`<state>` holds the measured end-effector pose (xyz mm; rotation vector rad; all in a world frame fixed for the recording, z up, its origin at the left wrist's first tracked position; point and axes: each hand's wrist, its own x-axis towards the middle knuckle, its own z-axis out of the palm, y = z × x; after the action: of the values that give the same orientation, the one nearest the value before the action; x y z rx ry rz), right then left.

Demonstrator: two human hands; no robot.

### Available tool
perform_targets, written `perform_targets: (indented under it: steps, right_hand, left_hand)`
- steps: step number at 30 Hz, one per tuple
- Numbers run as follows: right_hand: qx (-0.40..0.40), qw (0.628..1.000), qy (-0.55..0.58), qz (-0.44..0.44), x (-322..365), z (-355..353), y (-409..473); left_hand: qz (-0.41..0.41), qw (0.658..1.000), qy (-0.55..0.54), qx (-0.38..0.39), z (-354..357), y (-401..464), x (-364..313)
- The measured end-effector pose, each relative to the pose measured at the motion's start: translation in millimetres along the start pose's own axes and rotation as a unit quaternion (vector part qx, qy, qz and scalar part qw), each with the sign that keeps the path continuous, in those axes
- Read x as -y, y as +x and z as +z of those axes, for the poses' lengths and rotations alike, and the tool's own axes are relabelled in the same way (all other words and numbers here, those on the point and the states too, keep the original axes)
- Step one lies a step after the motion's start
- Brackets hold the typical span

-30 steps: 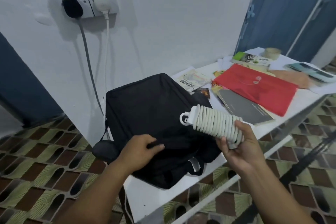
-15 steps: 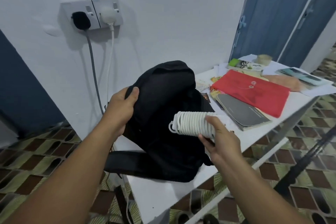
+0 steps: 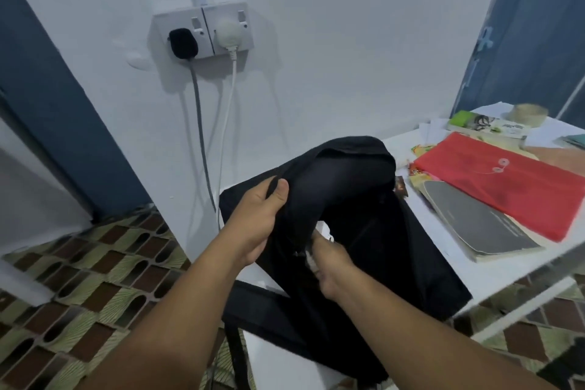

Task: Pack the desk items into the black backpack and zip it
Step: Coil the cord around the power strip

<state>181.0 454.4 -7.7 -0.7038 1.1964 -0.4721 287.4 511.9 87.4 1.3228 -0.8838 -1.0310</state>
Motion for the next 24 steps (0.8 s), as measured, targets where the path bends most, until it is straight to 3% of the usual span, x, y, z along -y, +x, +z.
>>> perform_targets:
  steps: [4,7,10,13,19,24]
  right_hand:
    - [0.088,0.978,-0.189,-0.01,16.4,-28.3,3.1]
    - [0.122,0.933,-0.332,-0.063,25.1,-33.4,6.9]
    - [0.174,0.94,-0.286,-0.063,31.7,-24.3,11.0]
    - [0.161,0.96,-0.215,-0.072,33.3,-14.3,26.0]
    - [0.202,0.944,-0.239,-0.107,21.3,6.9,32.5]
    - [0.206,0.831,-0.48,-0.19,50.0,-7.5,34.1]
  left_hand:
    - [-0.018,0.999,-0.035,-0.013,-12.2,6.6,4.1]
    - [-0.025,0.998,-0.064,-0.01,-12.9,11.0,6.4]
    - [-0.026,0.997,-0.075,-0.006,-11.4,14.1,12.1]
    - [-0.033,0.996,-0.082,-0.002,-14.8,15.5,16.3]
    - [-0.028,0.998,-0.053,0.015,-22.5,19.8,13.6]
    - [-0.035,0.993,-0.112,-0.033,-40.4,23.6,5.6]
